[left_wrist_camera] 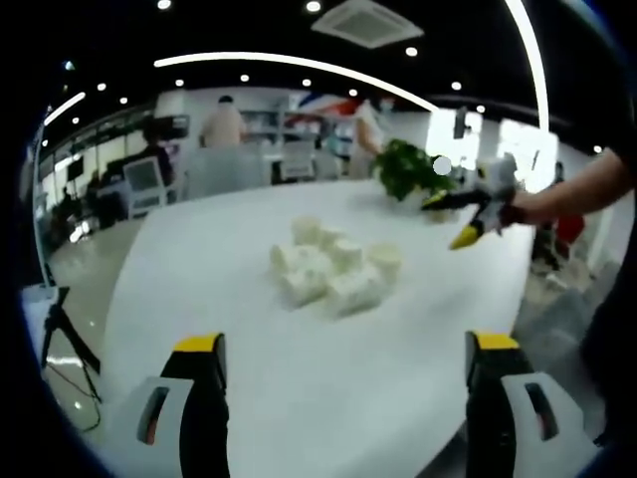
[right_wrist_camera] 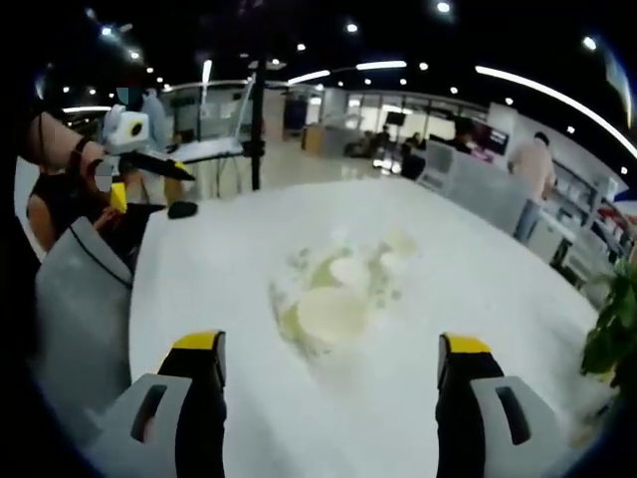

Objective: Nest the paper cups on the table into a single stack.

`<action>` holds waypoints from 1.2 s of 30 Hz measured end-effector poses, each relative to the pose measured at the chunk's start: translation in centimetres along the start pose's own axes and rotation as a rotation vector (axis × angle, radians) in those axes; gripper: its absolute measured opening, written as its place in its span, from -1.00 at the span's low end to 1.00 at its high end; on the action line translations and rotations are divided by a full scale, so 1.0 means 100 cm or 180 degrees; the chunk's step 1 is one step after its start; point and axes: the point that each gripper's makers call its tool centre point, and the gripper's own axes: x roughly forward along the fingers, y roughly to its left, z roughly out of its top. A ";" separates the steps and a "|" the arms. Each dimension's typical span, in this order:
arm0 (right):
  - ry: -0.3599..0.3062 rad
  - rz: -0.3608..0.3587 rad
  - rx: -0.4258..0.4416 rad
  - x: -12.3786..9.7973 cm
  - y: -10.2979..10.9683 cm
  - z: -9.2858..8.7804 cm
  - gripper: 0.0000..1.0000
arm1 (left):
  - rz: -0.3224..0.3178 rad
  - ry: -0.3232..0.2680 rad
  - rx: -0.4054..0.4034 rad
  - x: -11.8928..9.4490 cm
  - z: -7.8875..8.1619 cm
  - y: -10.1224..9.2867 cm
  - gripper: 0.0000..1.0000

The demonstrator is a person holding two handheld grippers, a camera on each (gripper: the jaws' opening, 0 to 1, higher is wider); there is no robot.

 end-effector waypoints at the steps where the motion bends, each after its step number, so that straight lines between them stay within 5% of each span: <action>1: -0.0003 -0.0005 -0.0009 0.002 -0.001 0.001 0.65 | 0.0012 0.0010 -0.0036 0.000 -0.001 0.001 0.98; 19: 0.0157 0.0257 0.0012 0.061 -0.011 -0.011 0.64 | 0.0112 -0.0020 -0.0174 0.002 0.000 0.013 0.98; 36: 0.0274 0.0525 -0.0049 0.079 0.001 -0.019 0.30 | 0.0156 0.0069 -0.0259 0.005 -0.011 0.018 0.98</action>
